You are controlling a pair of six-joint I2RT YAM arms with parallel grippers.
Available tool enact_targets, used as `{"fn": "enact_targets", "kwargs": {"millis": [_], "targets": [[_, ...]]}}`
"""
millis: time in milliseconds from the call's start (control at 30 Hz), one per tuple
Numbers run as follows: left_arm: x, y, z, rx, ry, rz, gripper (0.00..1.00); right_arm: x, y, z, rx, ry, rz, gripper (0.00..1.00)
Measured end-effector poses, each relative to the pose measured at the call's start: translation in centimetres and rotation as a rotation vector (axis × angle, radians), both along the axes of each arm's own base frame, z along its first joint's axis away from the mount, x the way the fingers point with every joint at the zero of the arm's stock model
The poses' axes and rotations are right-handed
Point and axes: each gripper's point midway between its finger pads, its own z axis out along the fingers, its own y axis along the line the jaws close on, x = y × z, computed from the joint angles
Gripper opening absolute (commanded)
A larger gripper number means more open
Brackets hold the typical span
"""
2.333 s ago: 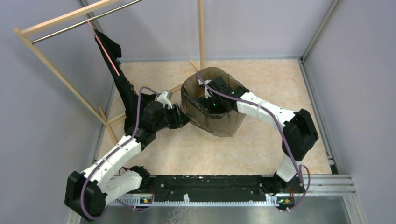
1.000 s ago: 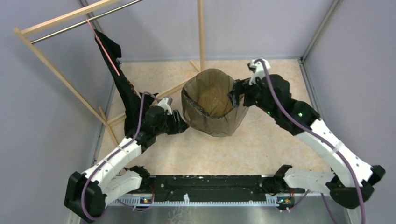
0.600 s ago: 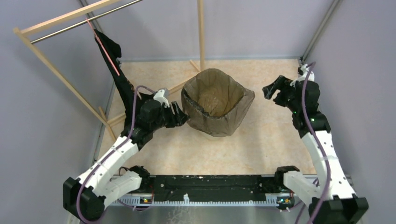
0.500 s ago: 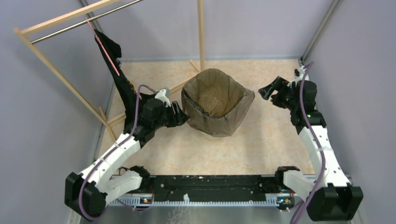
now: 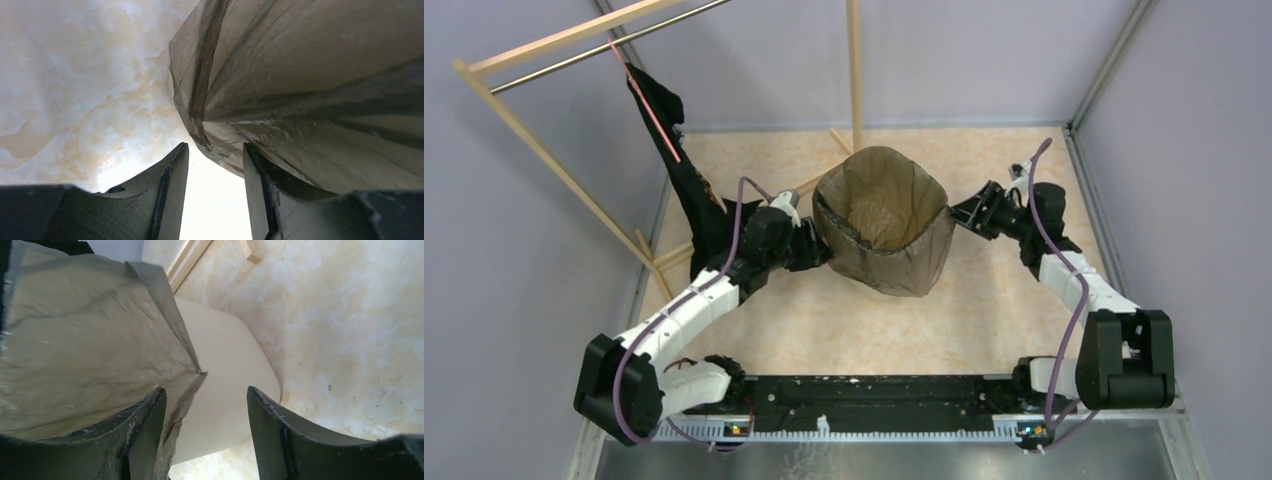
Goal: Put the trash bags into the trash bin
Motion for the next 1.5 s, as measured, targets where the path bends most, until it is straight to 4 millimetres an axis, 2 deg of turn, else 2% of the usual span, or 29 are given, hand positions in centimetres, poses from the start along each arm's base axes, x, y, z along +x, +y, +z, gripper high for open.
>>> {"fn": "enact_targets", "kwargs": {"millis": [133,300,467,700,867,967,1100,1233,1267,1400,1467,1500], "targets": [[0.3,-0.5,-1.1,0.002,0.027,-0.011,0.48,-0.4,0.5,-1.9,0.024,0.035,0.028,0.6],[0.5,-0.9,-2.4,0.009,0.063,-0.024,0.46,-0.4,1.1,-2.6,0.042,0.023,0.05,0.58],[0.5,-1.0,-3.2,0.014,0.075,-0.027,0.45,-0.2,2.6,-4.2,0.055,0.039,0.081,0.57],[0.2,-0.9,-3.9,0.019,0.087,-0.029,0.44,-0.5,2.9,-7.3,0.073,0.107,0.078,0.56],[0.2,-0.8,-3.8,0.025,0.082,-0.024,0.49,-0.7,2.1,-9.0,-0.013,0.171,0.036,0.6],[-0.1,-0.3,-3.4,0.033,0.076,-0.013,0.54,-0.3,0.1,-9.3,-0.148,0.206,-0.049,0.64],[-1.1,0.3,-1.2,0.018,0.031,-0.007,0.57,-0.2,-3.6,-6.2,-0.338,0.151,-0.183,0.66],[-2.0,0.7,1.2,-0.018,-0.025,-0.016,0.61,-2.0,-6.2,-1.6,-0.436,0.051,-0.284,0.67],[-2.2,0.7,1.6,-0.025,-0.032,-0.02,0.63,-2.6,-6.5,-0.7,-0.445,0.032,-0.297,0.68],[-3.5,0.6,3.1,-0.059,-0.053,-0.062,0.78,-5.5,-6.9,2.9,-0.452,-0.042,-0.296,0.86],[-4.3,0.6,4.3,-0.071,-0.073,-0.09,0.86,-6.9,-6.4,5.3,-0.439,-0.091,-0.265,0.97],[-4.7,0.5,5.6,-0.081,-0.097,-0.11,0.9,-7.6,-6.0,6.9,-0.426,-0.123,-0.243,0.98]]}}
